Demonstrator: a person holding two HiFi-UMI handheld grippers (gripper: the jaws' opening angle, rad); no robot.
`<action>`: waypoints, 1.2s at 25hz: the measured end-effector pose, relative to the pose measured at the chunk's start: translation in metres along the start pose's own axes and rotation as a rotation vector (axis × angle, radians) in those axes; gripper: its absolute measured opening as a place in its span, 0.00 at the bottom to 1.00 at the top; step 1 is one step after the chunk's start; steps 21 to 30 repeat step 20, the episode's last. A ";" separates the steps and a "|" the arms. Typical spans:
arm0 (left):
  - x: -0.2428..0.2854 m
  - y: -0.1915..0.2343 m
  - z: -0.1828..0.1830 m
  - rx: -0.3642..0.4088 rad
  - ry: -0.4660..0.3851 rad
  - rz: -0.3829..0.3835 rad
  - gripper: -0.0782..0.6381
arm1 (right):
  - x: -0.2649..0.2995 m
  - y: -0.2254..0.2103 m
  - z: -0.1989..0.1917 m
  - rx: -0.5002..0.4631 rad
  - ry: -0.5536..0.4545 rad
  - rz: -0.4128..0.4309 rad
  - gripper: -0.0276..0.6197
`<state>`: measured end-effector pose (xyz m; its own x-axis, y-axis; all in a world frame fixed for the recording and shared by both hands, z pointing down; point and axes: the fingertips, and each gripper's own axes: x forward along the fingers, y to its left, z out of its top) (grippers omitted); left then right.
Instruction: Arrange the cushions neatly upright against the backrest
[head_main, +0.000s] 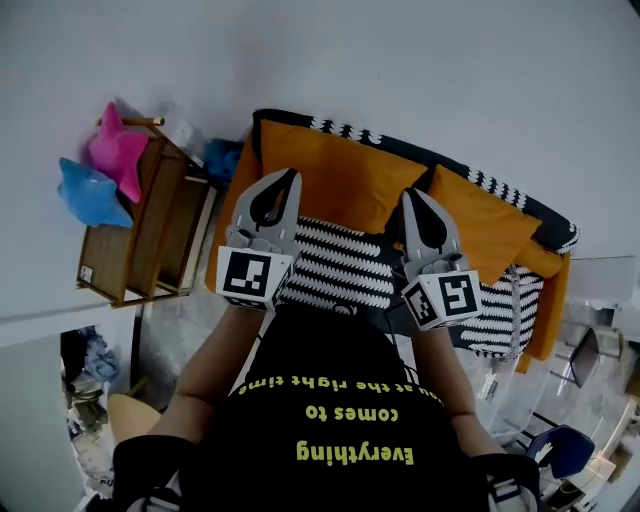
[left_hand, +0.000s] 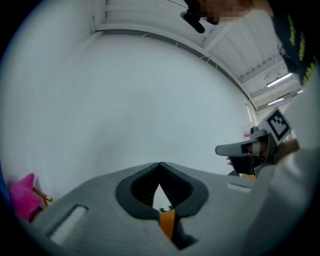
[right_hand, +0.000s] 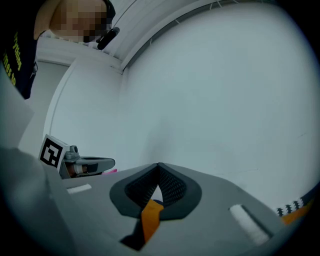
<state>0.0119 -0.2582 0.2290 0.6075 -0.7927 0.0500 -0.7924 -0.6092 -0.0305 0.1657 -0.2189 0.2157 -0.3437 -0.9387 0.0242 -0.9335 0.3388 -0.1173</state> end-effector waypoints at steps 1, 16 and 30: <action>0.000 0.000 0.000 0.006 0.002 0.000 0.11 | 0.002 0.002 0.002 -0.002 -0.004 0.007 0.06; 0.004 -0.003 0.001 0.015 0.009 0.005 0.11 | 0.009 -0.002 0.006 -0.005 -0.011 0.010 0.06; 0.004 -0.004 -0.001 0.012 0.014 0.002 0.11 | 0.007 -0.002 0.006 -0.009 -0.008 0.006 0.06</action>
